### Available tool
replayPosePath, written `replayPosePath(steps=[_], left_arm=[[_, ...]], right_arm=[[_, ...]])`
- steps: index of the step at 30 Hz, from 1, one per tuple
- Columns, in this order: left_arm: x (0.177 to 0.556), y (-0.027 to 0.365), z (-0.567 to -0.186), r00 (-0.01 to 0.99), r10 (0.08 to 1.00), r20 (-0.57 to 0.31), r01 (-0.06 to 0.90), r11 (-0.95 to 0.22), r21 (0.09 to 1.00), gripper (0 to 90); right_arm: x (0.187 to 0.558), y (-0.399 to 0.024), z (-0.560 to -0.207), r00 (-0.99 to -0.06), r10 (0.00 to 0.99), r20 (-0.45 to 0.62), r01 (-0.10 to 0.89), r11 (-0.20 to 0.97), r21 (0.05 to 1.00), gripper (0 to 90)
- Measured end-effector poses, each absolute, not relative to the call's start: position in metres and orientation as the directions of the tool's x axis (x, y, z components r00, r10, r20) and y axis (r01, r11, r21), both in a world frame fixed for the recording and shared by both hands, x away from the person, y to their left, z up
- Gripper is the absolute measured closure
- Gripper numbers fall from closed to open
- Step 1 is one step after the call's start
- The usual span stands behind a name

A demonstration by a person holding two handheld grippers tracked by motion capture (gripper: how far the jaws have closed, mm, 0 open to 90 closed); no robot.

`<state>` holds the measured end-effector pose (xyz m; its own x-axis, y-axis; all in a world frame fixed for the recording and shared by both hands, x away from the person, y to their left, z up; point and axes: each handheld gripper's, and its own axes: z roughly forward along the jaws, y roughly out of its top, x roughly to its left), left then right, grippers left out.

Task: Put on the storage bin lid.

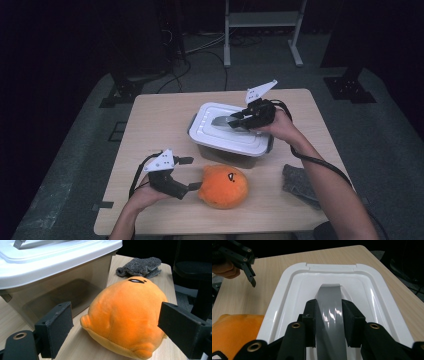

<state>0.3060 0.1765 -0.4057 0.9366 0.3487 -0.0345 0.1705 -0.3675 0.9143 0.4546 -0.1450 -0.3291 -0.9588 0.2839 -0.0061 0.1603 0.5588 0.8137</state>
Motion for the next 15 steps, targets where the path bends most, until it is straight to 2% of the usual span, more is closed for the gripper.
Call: replayPosePath(steps=[15], left_arm=[[0.306, 0.177, -0.405, 0.938, 0.346, -0.032, 0.168, -0.369, 0.914, 11.6]], right_arm=[[0.452, -0.153, -0.314, -0.954, 0.300, -0.019, 0.157, 0.552, 0.819, 66.0]])
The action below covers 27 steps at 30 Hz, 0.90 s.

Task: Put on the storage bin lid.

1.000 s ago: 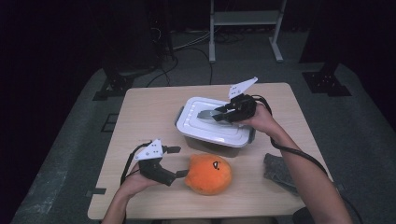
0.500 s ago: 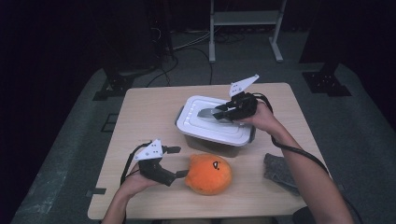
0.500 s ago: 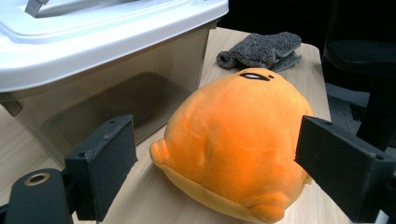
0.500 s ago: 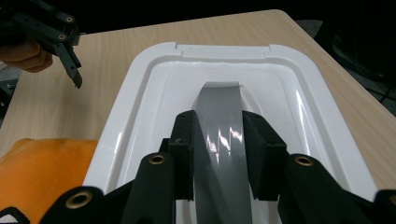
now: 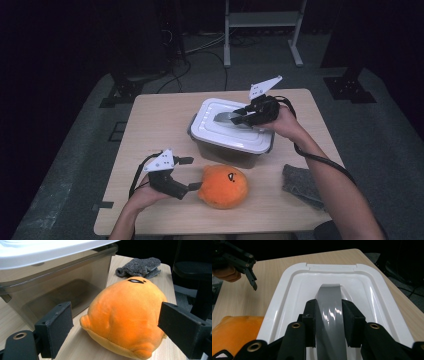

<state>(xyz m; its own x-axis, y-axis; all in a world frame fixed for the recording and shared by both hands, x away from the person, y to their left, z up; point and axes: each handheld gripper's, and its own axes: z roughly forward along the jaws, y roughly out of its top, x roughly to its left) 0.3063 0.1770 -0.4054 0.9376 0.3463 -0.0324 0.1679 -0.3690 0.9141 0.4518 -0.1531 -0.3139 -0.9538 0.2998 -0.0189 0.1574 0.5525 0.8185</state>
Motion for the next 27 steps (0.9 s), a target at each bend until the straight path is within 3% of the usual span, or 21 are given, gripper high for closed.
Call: replayPosePath(steps=[27], left_arm=[[0.307, 0.179, -0.406, 0.931, 0.363, -0.030, 0.173, -0.368, 0.914, 9.7]], right_arm=[[0.431, -0.201, -0.289, -0.928, 0.371, -0.041, 0.171, 0.521, 0.836, 65.9]])
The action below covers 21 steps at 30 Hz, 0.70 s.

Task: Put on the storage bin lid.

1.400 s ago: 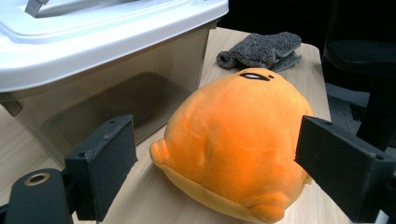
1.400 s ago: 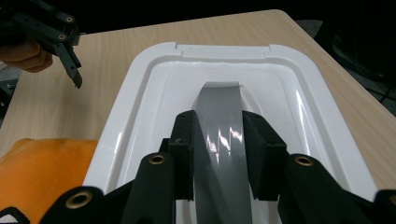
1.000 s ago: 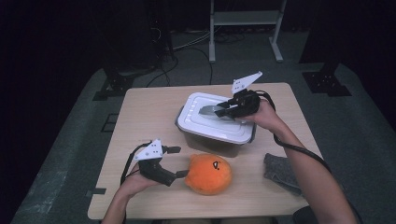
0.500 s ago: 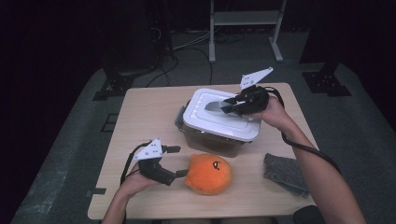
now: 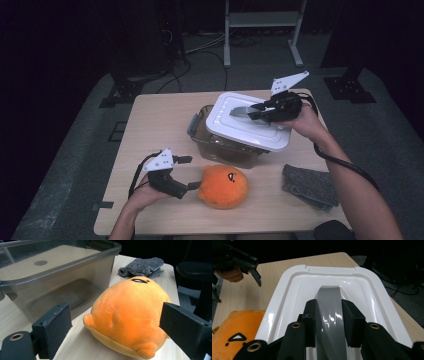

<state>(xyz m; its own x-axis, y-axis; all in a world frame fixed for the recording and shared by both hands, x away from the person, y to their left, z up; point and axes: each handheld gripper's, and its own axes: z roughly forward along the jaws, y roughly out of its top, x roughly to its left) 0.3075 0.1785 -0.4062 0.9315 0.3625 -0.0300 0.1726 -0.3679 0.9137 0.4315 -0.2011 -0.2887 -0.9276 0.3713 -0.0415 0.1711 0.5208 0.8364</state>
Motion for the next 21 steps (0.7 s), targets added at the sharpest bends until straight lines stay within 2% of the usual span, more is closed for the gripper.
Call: replayPosePath(steps=[21], left_arm=[[0.309, 0.180, -0.407, 0.927, 0.375, -0.027, 0.176, -0.371, 0.912, 9.1]], right_arm=[[0.410, -0.253, -0.281, -0.888, 0.457, -0.048, 0.203, 0.484, 0.851, 65.9]])
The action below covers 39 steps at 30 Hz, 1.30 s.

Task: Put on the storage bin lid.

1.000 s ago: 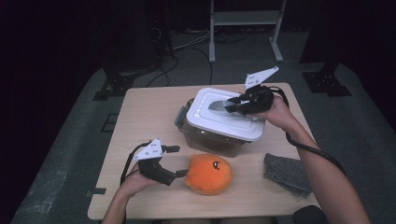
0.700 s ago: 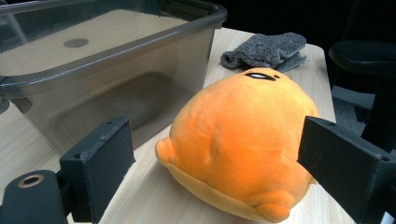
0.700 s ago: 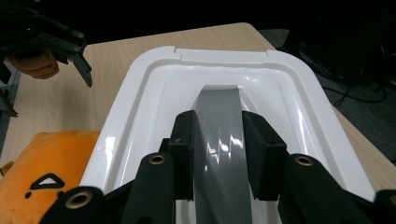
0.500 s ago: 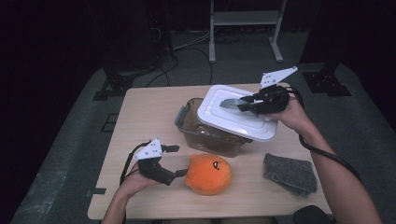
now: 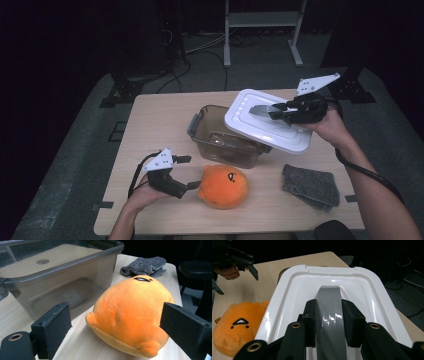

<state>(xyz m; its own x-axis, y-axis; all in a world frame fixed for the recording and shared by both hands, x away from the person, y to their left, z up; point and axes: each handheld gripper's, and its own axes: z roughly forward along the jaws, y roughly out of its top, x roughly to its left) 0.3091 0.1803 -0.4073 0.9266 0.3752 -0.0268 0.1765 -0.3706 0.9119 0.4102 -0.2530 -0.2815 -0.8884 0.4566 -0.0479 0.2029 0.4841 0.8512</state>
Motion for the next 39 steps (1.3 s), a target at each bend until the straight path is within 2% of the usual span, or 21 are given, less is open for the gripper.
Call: replayPosePath(steps=[39], left_arm=[[0.310, 0.185, -0.408, 0.916, 0.401, -0.026, 0.183, -0.360, 0.915, 8.9]], right_arm=[[0.374, -0.349, -0.302, -0.785, 0.620, -0.008, 0.307, 0.399, 0.864, 65.9]])
